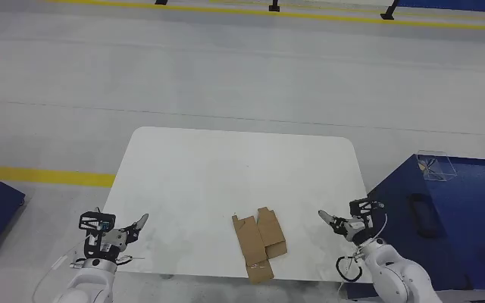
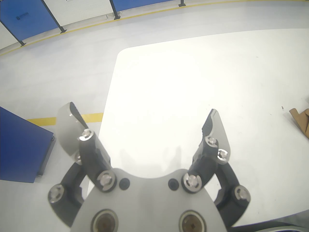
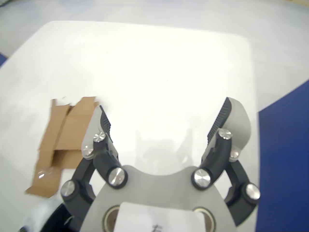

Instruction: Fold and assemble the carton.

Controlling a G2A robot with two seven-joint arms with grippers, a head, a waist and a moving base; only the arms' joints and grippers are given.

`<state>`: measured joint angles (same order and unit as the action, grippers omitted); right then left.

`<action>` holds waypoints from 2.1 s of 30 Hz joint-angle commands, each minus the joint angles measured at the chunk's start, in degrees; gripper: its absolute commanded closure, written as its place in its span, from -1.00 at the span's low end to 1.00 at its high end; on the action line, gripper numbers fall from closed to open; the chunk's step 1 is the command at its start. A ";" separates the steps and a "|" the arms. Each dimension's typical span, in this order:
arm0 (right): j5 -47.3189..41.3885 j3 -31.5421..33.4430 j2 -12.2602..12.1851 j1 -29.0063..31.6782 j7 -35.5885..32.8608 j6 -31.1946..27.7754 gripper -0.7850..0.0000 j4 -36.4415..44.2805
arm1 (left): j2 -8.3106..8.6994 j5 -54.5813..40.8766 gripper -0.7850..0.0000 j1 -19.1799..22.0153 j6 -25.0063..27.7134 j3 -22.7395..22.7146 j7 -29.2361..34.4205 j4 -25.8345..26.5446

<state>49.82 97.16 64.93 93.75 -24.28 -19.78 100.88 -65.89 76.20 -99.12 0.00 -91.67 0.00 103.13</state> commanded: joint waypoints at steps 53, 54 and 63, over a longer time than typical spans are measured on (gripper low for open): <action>-64.59 -59.19 3.69 -55.20 -44.99 -15.25 1.00 -64.48 | 0.00 0.00 -1.00 0.00 0.00 0.00 0.00 0.00; -65.52 -59.74 3.46 -55.24 -44.73 -15.52 1.00 -63.46 | 0.00 0.00 -1.00 0.00 0.00 0.00 0.00 0.00; -79.20 -59.53 -1.68 -56.98 -49.84 -10.43 1.00 -45.53 | 0.00 0.00 -1.00 0.00 0.00 0.00 0.00 0.00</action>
<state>-28.62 37.20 64.19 36.95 -73.42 -30.90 51.50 -65.89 76.20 -99.12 0.00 -91.67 0.00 103.13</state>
